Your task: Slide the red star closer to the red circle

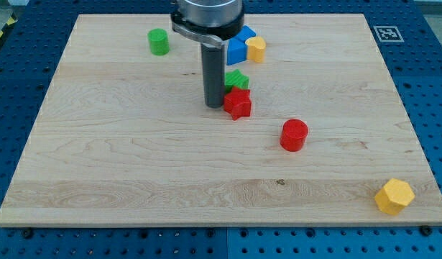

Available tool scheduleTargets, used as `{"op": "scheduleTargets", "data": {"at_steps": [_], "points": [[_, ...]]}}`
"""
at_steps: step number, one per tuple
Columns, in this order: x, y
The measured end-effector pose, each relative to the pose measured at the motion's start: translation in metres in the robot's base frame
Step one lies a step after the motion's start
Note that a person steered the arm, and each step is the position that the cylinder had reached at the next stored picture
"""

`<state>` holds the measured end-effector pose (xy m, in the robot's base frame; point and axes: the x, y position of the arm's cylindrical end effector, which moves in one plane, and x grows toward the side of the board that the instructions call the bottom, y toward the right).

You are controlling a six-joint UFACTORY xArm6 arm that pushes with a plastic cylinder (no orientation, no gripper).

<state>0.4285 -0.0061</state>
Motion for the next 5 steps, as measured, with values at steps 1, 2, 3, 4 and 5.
{"op": "scheduleTargets", "data": {"at_steps": [1, 2, 3, 4, 5], "points": [[0.000, 0.010], [0.012, 0.018], [0.020, 0.030], [0.020, 0.040], [0.020, 0.053]]}}
